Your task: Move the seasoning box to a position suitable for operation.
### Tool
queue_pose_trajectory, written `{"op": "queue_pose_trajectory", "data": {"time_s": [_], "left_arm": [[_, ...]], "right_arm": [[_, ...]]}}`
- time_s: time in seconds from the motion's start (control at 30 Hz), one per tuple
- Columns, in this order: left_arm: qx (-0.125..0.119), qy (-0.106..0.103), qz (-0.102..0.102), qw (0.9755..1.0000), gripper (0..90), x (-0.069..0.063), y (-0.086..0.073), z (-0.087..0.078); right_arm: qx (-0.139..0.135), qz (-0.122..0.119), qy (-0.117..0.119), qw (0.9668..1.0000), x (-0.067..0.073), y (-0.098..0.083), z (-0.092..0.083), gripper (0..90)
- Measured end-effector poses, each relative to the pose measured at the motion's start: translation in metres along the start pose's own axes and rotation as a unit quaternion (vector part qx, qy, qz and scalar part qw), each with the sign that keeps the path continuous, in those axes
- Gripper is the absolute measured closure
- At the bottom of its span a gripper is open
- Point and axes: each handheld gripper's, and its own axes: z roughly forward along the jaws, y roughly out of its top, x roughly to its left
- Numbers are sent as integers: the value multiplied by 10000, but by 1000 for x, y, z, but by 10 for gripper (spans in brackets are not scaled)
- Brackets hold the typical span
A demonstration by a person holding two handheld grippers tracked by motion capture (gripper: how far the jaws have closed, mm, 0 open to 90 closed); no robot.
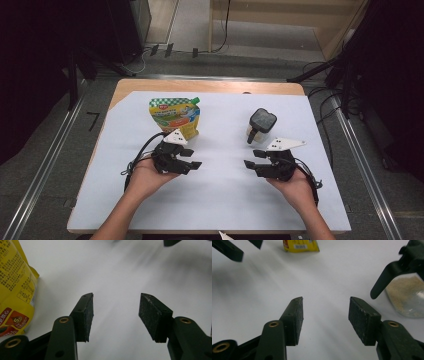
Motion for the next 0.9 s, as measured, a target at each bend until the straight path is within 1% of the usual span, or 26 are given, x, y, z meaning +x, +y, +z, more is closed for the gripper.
{"op": "queue_pose_trajectory", "data": {"time_s": [0.07,0.1,0.13,0.33,0.4,0.47,0.53,0.67,0.7,0.83,0.9], "left_arm": [[7,-1,-4,10000,455,2,-1,-1],[29,25,33,10000,454,2,-2,-1],[47,31,77,10000,454,2,-3,-1],[-86,-45,7,10000,455,5,-2,-1],[-85,-21,68,9999,456,4,-2,-2],[-77,-16,67,9999,455,4,-2,-2],[-62,-34,55,10000,455,4,-2,-1],[-35,-76,80,9999,455,5,-2,0],[-35,-76,80,9999,454,5,-2,0],[6,-141,73,9999,454,5,-2,3],[17,-135,120,9998,453,5,-2,3]], "right_arm": [[66,-70,15,10000,1,0,2,463],[65,-88,1,9999,1,1,2,460],[41,-77,-2,10000,2,1,2,455],[31,-10,12,10000,0,1,2,416],[-14,24,49,10000,0,1,2,403],[-49,45,69,10000,-1,2,1,394],[-35,57,127,9999,-1,2,1,428],[-36,-10,171,9998,1,2,-1,432],[-40,-34,157,9999,1,2,-1,430],[-80,-3,111,9999,0,4,-2,399],[-144,44,117,9998,0,5,-2,387]]}}
